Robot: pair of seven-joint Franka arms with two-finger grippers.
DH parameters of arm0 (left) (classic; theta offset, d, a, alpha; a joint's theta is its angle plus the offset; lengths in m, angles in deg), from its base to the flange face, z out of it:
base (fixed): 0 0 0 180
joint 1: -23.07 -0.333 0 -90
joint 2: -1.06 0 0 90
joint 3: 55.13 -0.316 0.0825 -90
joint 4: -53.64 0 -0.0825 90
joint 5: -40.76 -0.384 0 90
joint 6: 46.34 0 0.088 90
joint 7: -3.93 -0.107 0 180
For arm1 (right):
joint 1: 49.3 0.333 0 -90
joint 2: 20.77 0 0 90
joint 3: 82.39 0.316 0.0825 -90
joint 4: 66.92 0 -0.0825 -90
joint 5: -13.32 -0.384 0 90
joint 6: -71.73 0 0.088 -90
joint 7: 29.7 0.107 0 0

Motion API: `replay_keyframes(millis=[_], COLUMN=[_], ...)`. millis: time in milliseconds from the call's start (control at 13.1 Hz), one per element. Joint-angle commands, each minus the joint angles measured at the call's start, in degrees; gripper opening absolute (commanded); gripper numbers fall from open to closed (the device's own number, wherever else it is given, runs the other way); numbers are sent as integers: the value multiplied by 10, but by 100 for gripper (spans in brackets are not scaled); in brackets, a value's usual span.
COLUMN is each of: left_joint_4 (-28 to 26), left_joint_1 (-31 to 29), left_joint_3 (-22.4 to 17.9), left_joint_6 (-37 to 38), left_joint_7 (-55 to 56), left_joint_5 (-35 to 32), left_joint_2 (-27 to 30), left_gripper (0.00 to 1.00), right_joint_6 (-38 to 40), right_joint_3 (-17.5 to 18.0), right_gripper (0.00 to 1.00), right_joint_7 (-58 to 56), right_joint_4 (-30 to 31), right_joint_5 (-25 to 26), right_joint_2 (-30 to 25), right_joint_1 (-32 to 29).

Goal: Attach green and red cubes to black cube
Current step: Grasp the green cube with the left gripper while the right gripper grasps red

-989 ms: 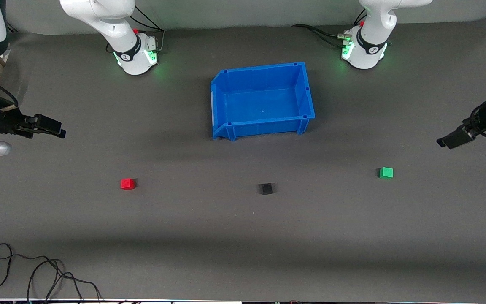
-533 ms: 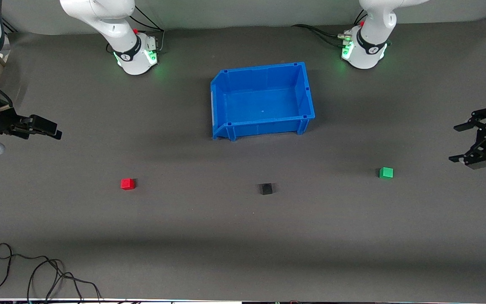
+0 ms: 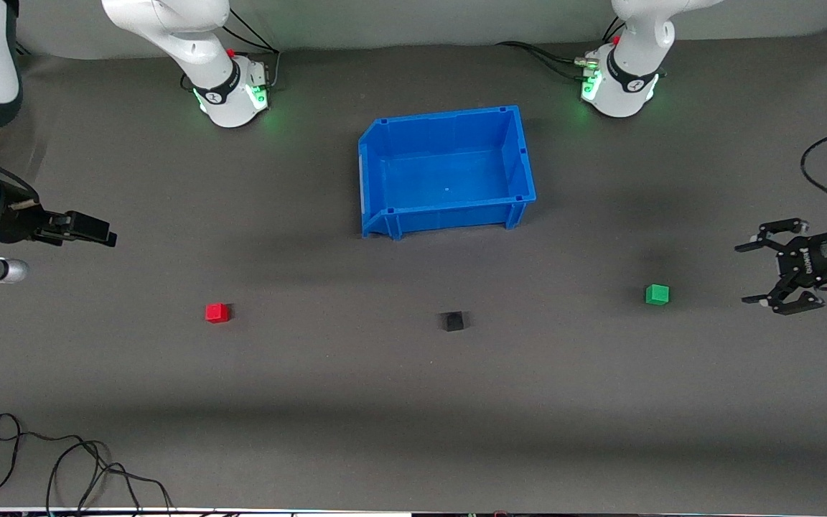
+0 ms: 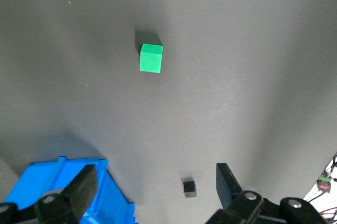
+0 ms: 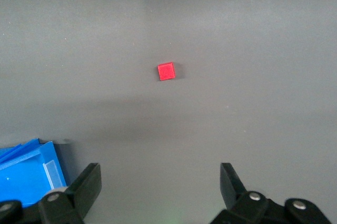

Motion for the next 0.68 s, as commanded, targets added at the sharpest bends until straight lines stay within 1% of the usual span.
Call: replay_keyframes(millis=[0, 152, 228, 457, 609], left_joint_4=[-79, -112, -115, -117, -117], left_joint_1=[3, 3, 4, 7, 9], left_joint_3=[6, 6, 6, 8, 8], left_joint_6=[-88, -132, -148, -184, -197], left_joint_7=[-29, -85, -102, -146, -187], left_joint_5=[40, 87, 98, 100, 102], left_joint_2=[7, -13, -29, -68, -89], left_gripper=[100, 100, 100, 100, 100], right_joint_6=[-5, -9, -13, -35, -82], right_joint_3=[0, 0, 0, 0, 0], right_gripper=[100, 100, 100, 100, 100], right_joint_7=[-1, -1, -1, -1, -1], right_joint_4=[-8, -8, -2, 5, 31], right_joint_5=[-8, -7, -6, -4, -4], right_joint_2=[7, 15, 21, 53, 68], right_joint_1=[0, 1, 1, 2, 2])
